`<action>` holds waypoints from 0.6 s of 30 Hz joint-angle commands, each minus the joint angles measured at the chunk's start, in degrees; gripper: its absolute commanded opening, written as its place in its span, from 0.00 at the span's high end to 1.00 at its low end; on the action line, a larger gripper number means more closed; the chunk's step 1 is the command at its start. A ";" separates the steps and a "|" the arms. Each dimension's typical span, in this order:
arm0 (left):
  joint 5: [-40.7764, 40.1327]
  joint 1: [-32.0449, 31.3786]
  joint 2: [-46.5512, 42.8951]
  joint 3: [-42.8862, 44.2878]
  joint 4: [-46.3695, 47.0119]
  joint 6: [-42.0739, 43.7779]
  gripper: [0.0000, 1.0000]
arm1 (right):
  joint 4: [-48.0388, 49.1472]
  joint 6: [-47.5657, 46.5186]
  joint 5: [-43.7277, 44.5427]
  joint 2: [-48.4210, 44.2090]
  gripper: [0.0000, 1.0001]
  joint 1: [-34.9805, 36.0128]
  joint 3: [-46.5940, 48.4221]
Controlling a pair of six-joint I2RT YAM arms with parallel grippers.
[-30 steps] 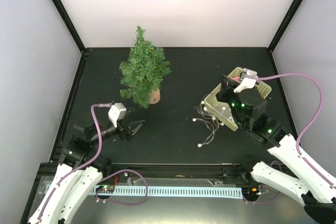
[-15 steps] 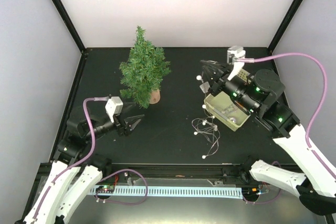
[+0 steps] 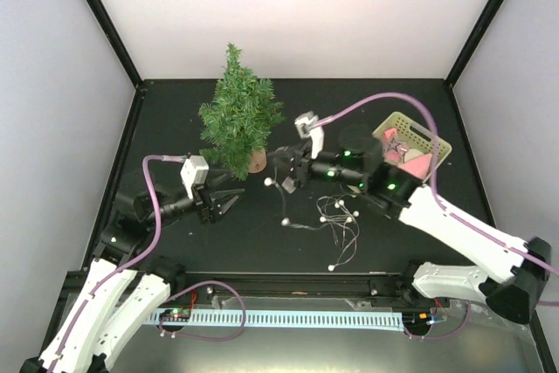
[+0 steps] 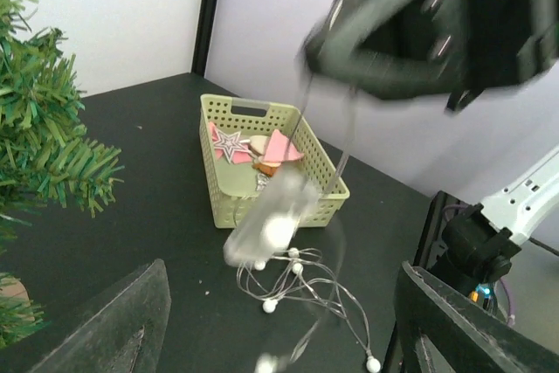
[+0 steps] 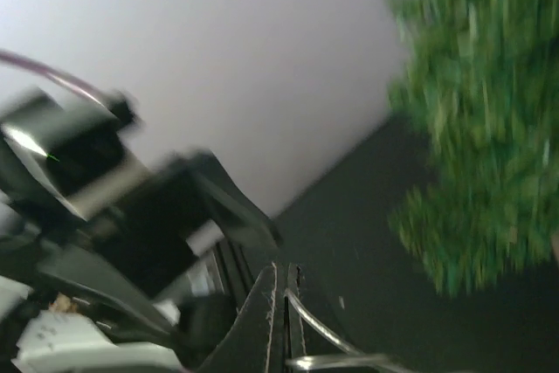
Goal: Decorate the small christmas tree
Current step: Place the decoration item at the center of the board.
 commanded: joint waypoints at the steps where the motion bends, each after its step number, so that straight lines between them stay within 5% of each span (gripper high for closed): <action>1: -0.40 -0.45 -1.46 -1.68 0.52 -0.46 0.28 | 5.52 4.54 -1.06 5.40 0.99 2.80 -9.31; 5: -2.38 -0.45 -2.59 -3.04 -1.14 1.55 0.28 | 2.52 2.67 -0.59 12.37 0.91 4.53 -11.78; 12: -4.20 -0.45 -3.29 -5.43 -2.59 4.45 0.27 | -12.54 3.46 16.41 9.80 0.53 4.42 -7.19; 15: -5.17 -0.45 -3.83 -6.63 -2.46 4.98 0.26 | -21.38 7.73 30.13 5.91 0.52 2.22 -5.16; 18: -5.17 -0.43 -4.18 -7.28 -1.97 5.19 0.24 | -25.03 12.81 34.19 2.04 0.53 -3.61 -6.42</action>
